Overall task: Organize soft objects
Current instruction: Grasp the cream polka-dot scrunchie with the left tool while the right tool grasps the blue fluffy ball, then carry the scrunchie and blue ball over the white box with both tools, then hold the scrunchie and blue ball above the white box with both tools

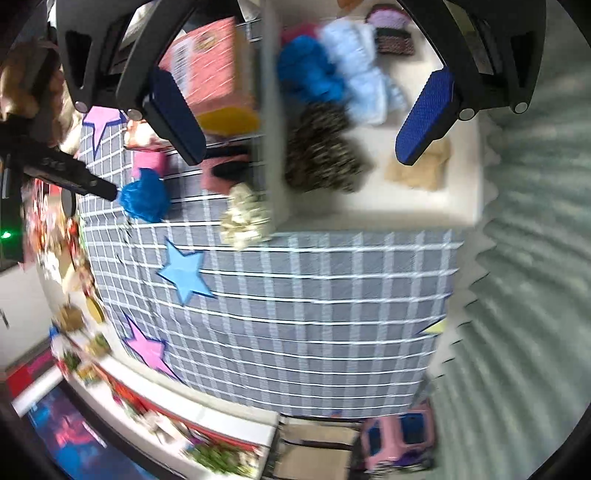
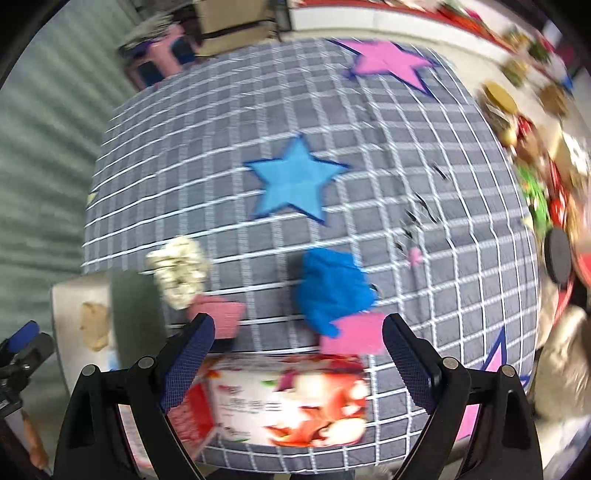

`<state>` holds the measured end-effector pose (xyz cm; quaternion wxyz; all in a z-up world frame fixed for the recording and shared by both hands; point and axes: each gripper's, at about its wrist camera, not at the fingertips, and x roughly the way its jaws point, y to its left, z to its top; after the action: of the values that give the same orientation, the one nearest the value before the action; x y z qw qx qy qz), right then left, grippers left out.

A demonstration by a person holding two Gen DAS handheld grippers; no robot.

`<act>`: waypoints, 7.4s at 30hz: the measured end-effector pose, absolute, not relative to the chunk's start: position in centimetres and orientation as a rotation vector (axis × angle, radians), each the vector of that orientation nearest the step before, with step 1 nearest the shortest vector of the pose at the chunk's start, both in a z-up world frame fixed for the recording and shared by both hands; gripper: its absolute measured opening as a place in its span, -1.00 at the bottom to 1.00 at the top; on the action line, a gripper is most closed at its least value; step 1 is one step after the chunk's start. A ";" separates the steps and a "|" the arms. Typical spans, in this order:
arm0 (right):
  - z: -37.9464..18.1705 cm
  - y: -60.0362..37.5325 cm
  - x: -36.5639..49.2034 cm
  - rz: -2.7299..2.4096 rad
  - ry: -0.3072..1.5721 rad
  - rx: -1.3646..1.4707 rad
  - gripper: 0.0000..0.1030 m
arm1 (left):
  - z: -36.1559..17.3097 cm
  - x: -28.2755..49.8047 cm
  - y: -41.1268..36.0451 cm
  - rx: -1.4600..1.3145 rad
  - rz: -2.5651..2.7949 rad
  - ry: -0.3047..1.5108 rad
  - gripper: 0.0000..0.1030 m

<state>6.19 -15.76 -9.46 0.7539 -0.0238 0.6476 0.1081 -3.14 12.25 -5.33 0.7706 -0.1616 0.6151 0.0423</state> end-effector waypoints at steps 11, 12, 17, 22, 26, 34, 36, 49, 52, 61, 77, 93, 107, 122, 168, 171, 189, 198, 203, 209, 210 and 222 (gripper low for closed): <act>-14.5 -16.7 8.1 0.263 1.479 -0.055 0.81 | -13.8 9.2 3.3 -0.112 0.075 1.601 0.99; -14.8 -16.5 8.2 0.271 1.479 -0.068 0.81 | -14.7 9.7 3.0 -0.098 0.087 1.624 0.99; -17.8 -16.2 9.5 0.313 1.518 -0.087 0.81 | -18.7 11.2 1.9 -0.020 0.143 1.736 0.99; -19.8 -17.7 10.7 0.332 1.599 -0.026 -0.41 | -21.4 11.5 1.9 -0.012 0.180 1.809 0.91; -18.2 -19.8 10.8 0.350 1.556 0.030 -0.43 | -22.9 11.7 1.6 0.007 0.196 1.856 0.87; -13.5 -24.0 11.2 0.364 1.473 0.164 -0.43 | -23.5 12.5 0.3 -0.105 0.087 1.855 -0.46; -12.6 -25.1 10.9 0.354 1.457 0.175 -0.43 | -22.8 12.6 -0.9 -0.086 0.076 1.814 -0.54; -9.7 -28.3 6.4 0.283 1.445 0.197 -0.43 | -9.7 7.6 -6.6 -0.093 -0.139 1.520 -0.55; -9.7 -27.5 4.8 0.285 1.455 0.190 -0.43 | -7.2 5.3 -6.5 -0.077 -0.201 1.486 -0.55; -8.7 -24.0 -1.5 0.315 1.464 0.176 -0.43 | -3.8 -2.5 -5.2 -0.053 -0.272 1.403 -0.54; -4.1 -14.5 -7.4 0.445 1.355 -0.006 -0.43 | -2.1 -11.7 4.8 -0.108 -0.047 1.305 -0.54; -0.5 -6.0 -9.9 0.635 1.253 -0.163 -0.43 | -3.5 -16.4 12.5 -0.231 0.150 1.301 -0.54; -3.3 0.7 -13.0 0.832 1.314 -0.332 -0.43 | -8.3 -19.7 14.6 -0.295 0.201 1.423 -0.54; -2.7 3.6 -13.3 0.860 1.285 -0.397 -0.43 | -7.9 -18.8 15.0 -0.304 0.237 1.404 -0.54; -3.3 4.1 -12.6 0.837 1.317 -0.402 -0.43 | -8.4 -18.0 15.3 -0.279 0.244 1.410 -0.54; -3.3 4.1 -12.7 0.838 1.320 -0.403 -0.43 | -8.5 -18.0 15.3 -0.279 0.245 1.411 -0.54; -3.1 3.9 -13.0 0.832 1.311 -0.395 -0.43 | -8.3 -18.2 15.0 -0.268 0.243 1.405 -0.54; -3.0 3.8 -13.2 0.834 1.309 -0.397 -0.43 | -8.3 -18.4 15.1 -0.269 0.247 1.405 -0.54; -2.9 3.9 -13.2 0.832 1.309 -0.395 -0.43 | -8.3 -18.4 15.1 -0.267 0.245 1.404 -0.54; -2.8 3.7 -13.4 0.831 1.309 -0.392 -0.43 | -8.2 -18.3 15.0 -0.262 0.244 1.405 -0.54; -2.8 3.7 -13.4 0.831 1.309 -0.391 -0.43 | -8.2 -18.3 15.0 -0.261 0.244 1.405 -0.54; -2.9 3.4 -13.4 0.828 1.311 -0.389 -0.43 | -8.3 -18.3 14.8 -0.260 0.246 1.407 -0.54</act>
<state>-13.45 3.43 -2.89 0.6970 -0.1744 0.5880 0.3715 -18.28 14.81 -8.26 0.7479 -0.1191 0.6433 0.1123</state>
